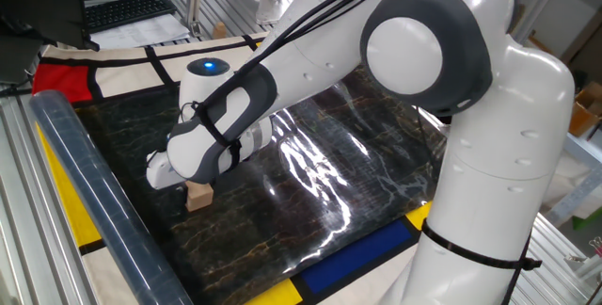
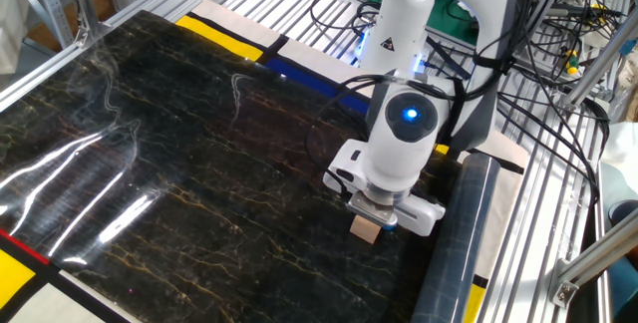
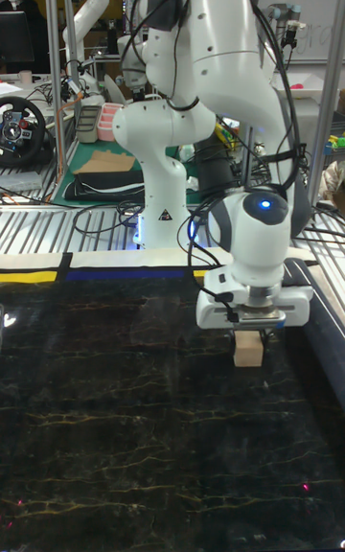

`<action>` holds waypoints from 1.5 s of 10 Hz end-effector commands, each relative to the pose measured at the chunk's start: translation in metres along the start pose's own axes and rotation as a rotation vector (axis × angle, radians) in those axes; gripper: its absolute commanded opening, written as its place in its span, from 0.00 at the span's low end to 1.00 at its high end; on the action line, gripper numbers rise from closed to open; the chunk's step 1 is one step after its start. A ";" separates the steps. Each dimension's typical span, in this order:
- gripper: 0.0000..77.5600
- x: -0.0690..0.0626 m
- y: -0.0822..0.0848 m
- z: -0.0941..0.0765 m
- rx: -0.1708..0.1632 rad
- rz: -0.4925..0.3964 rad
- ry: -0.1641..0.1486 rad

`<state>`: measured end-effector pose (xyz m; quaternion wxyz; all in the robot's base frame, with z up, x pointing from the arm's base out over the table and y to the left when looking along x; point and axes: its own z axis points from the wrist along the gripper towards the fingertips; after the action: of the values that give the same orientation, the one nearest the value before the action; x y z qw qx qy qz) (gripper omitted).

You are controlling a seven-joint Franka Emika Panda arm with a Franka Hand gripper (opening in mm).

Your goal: Hold a small block with the gripper and sweep it from left to right on the table

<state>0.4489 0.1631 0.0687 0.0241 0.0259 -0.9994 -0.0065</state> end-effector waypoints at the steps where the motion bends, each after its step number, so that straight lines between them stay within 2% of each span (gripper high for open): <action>1: 0.01 -0.008 -0.053 0.003 0.057 -0.080 0.027; 4: 0.01 -0.018 -0.071 -0.008 0.089 -0.095 0.031; 7: 0.01 -0.020 -0.080 -0.007 0.087 -0.107 0.032; 9: 0.01 -0.021 -0.078 -0.003 0.077 -0.108 0.034; 10: 0.01 -0.022 -0.073 0.003 0.055 -0.101 0.039; 13: 0.01 -0.018 -0.060 0.012 0.016 -0.073 0.058; 15: 0.01 -0.016 -0.053 0.014 0.012 -0.059 0.066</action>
<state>0.4765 0.0898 0.0681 0.0387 0.0697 -0.9966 0.0190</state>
